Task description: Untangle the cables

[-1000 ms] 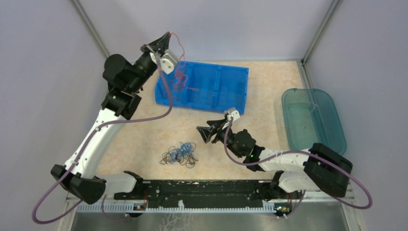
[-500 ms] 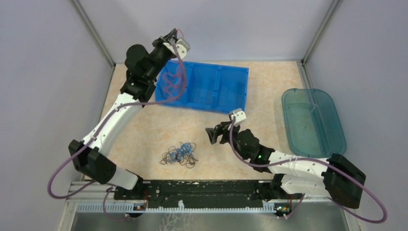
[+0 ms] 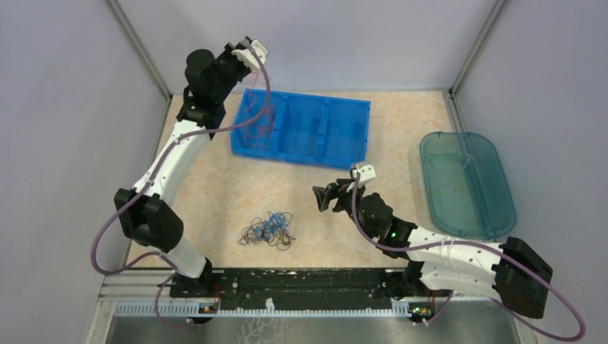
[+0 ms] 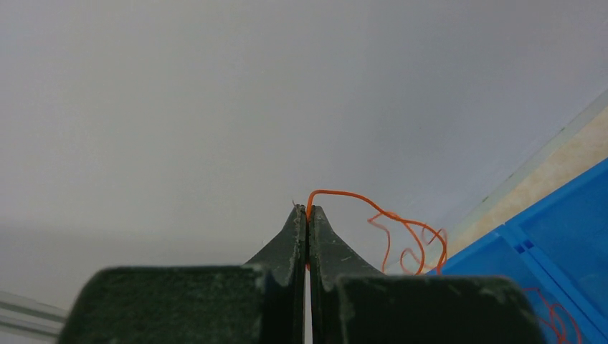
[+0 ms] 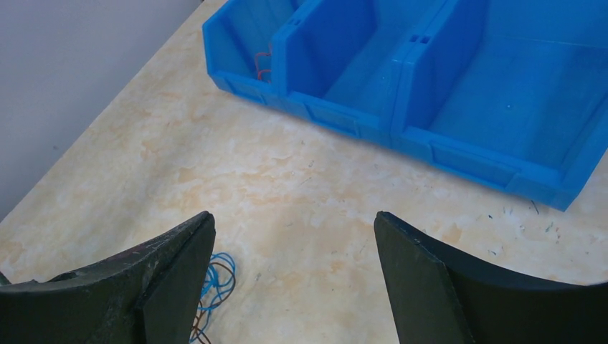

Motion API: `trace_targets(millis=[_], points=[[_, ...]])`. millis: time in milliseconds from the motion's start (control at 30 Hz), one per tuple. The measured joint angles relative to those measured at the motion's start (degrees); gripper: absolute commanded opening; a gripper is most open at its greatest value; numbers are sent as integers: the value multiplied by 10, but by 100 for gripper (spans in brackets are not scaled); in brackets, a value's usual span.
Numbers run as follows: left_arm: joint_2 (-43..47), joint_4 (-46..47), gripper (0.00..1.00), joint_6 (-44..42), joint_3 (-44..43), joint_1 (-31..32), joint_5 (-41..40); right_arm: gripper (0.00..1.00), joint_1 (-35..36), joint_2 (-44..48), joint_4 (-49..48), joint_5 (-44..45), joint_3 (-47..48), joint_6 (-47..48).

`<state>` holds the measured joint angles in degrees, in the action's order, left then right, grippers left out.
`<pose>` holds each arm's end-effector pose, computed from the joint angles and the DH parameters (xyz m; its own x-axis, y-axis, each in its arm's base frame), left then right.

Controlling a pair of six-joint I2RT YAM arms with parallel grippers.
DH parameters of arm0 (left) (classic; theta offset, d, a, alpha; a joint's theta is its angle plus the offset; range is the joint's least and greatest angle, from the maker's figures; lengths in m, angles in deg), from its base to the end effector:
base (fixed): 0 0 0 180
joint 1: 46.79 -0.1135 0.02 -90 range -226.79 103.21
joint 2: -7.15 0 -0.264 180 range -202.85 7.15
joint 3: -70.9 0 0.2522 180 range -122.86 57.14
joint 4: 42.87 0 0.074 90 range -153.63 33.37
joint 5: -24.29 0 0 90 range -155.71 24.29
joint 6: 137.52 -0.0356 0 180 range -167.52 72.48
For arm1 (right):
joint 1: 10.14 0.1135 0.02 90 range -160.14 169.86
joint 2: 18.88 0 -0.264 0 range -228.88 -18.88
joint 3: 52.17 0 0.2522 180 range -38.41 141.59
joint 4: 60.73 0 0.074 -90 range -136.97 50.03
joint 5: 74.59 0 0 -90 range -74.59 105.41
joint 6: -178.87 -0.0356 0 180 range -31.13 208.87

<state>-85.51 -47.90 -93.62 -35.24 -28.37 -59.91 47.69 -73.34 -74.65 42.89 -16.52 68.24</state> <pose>0.3648 -0.1253 0.4521 0.3915 0.6252 -0.6752 0.1833 0.6661 0.7230 0.1260 0.1694 0.2380 -0.2208 0.2360 -0.9463 -0.4577 0.8317 0.3142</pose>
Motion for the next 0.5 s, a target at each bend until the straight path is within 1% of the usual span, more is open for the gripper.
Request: trace_targets(millis=[233,500], points=[[-38,0,0,9,-12,-22,5,83,0,0,1,8,0,0],[-53,5,0,22,-3,-30,13,83,0,0,0,12,0,1]])
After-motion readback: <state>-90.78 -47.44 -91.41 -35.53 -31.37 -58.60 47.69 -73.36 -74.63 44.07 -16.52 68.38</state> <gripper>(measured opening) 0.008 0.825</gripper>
